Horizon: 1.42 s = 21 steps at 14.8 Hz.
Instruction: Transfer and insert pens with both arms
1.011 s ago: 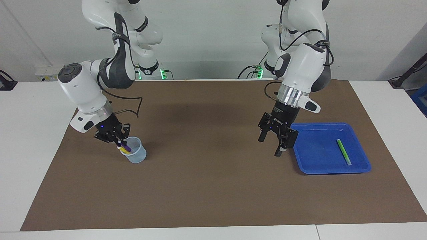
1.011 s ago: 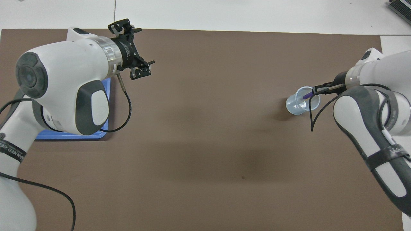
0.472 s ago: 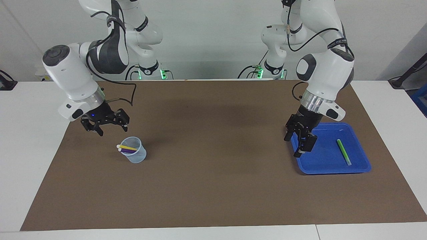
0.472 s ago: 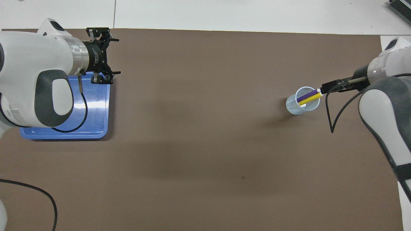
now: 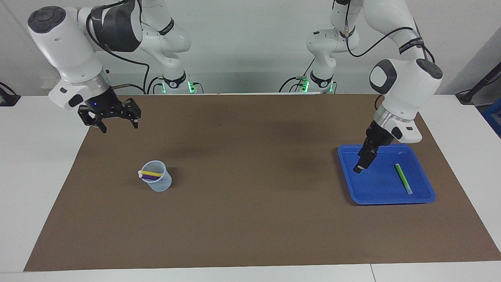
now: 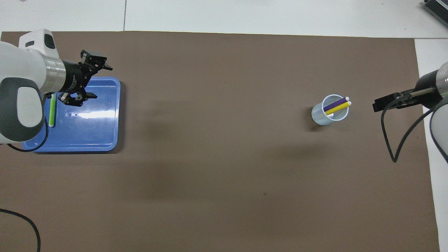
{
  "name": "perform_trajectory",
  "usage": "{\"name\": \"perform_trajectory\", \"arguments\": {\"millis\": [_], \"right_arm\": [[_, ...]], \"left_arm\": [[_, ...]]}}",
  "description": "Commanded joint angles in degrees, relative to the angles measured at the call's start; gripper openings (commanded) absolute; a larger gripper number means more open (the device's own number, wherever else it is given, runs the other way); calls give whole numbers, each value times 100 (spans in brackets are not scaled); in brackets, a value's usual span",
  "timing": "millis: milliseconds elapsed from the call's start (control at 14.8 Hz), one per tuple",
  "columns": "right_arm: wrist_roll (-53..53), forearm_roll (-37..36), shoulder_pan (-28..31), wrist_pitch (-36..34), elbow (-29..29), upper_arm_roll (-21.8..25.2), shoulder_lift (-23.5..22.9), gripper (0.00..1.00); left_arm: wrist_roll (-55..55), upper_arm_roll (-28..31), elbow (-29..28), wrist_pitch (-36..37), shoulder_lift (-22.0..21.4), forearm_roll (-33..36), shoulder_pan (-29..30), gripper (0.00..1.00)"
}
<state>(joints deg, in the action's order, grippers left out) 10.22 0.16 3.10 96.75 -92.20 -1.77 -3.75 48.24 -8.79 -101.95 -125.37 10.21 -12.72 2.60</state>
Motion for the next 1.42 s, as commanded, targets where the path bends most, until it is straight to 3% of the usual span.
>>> {"name": "perform_trajectory", "arguments": {"millis": [0,404,742,1348], "right_arm": [[-309,-148,-11,-7,17,-60,-29,100],[-327,-86,-11,-86,-44,-69,-3,100],[-327,-77,-11,28,-307,-69,129,100],[-336,-68,-11,-16,-334,-69,182,100]], "left_arm": [[-1172,-26,-500,65,-344,41,284,100],[-3308,-26,-642,13,-240,1095,574,100],[-5111,-18,-545,-338,278,1307,1119,100],[-6563,-18,-361,-1076,1166,1465,1629,100]]}}
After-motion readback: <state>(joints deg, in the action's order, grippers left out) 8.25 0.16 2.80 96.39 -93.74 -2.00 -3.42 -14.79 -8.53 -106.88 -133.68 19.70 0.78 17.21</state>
